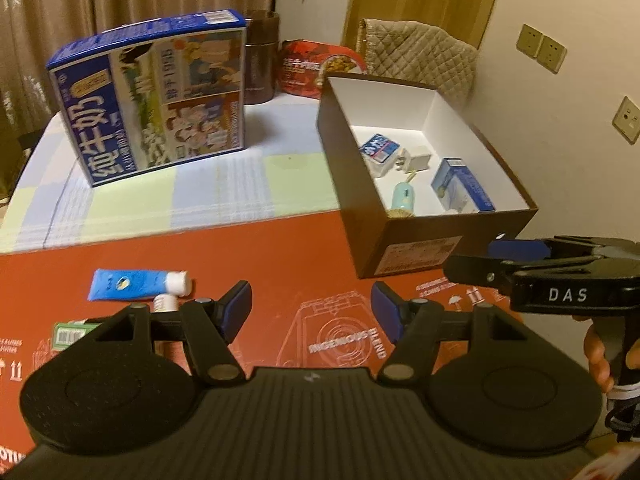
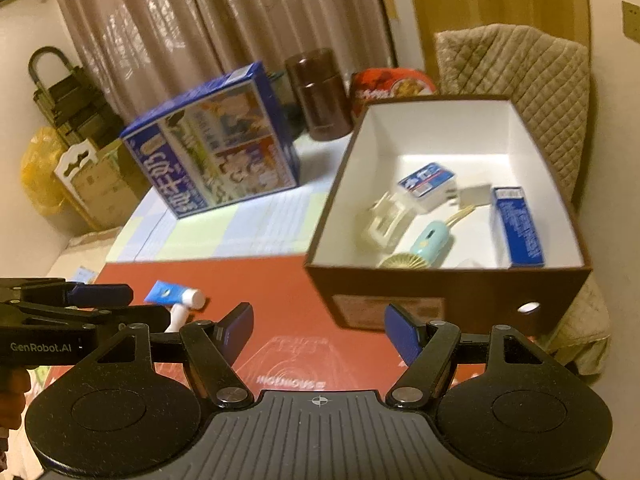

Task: Organize rigid objects
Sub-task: 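Move both grippers back over the remaining items on the mat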

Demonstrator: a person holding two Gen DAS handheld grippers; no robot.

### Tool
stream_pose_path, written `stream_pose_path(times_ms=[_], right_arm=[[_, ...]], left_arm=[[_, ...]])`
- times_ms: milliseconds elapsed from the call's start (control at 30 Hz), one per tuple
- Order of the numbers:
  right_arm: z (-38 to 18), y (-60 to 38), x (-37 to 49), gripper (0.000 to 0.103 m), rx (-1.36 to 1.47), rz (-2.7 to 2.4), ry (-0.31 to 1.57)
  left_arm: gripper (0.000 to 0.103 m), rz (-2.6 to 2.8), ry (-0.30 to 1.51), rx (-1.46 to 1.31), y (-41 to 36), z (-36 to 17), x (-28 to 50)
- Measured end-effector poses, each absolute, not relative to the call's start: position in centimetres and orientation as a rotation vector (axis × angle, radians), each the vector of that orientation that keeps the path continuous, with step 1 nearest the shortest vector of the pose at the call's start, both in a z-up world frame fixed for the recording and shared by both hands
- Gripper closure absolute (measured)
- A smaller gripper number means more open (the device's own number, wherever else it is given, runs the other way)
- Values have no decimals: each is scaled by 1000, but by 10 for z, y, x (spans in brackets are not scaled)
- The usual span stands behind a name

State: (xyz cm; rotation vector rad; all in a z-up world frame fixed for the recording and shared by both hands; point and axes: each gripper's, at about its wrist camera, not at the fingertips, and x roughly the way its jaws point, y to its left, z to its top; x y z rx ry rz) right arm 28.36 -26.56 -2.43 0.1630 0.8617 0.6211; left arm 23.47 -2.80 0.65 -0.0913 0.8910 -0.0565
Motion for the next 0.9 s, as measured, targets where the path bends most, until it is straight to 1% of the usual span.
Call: stream_pose_path(times_ms=[467,900], right_arm=[[-51,-204,267,34,97,745,941],[-75,-151,266,34,44,822,981]], left_arm=[[41,126,943,-174,31,-20,188],[41,257,970,-231,74,-36,173]])
